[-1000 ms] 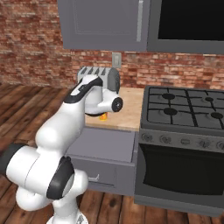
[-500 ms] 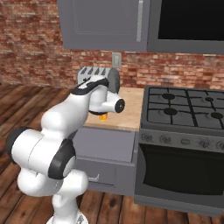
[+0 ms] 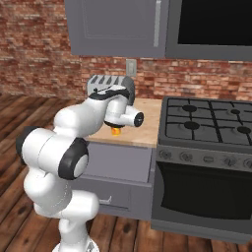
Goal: Pick up the straw from the right drawer and put it inside the smoothie cup.
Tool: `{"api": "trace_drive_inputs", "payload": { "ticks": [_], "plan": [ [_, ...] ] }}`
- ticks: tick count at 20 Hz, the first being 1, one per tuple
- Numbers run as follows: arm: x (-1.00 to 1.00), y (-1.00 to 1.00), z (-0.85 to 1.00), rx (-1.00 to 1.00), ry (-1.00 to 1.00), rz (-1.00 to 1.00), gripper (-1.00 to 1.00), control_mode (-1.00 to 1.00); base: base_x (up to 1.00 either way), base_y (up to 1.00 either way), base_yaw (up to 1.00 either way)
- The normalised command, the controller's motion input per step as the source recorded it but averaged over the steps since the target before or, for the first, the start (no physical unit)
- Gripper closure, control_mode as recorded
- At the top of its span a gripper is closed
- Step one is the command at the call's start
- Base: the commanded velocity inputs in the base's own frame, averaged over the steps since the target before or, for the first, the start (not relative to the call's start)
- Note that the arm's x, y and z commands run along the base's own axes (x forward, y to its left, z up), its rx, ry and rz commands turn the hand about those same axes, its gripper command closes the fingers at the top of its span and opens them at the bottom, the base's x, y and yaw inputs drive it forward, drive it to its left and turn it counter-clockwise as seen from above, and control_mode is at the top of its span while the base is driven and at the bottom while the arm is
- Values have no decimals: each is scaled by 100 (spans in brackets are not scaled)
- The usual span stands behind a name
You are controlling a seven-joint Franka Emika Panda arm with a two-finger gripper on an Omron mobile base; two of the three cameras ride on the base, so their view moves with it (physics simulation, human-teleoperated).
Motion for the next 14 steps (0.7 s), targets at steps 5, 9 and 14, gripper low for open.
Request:
{"api": "trace_drive_inputs", "payload": {
  "ticks": [5,9,14],
  "plan": [
    [27,0,-10,0,-4,4,100,-100,0,0,0],
    [23,0,-12,0,-5,4,100,-100,0,0,0],
    [23,0,-14,0,-4,4,100,-100,0,0,0]
  ]
}}
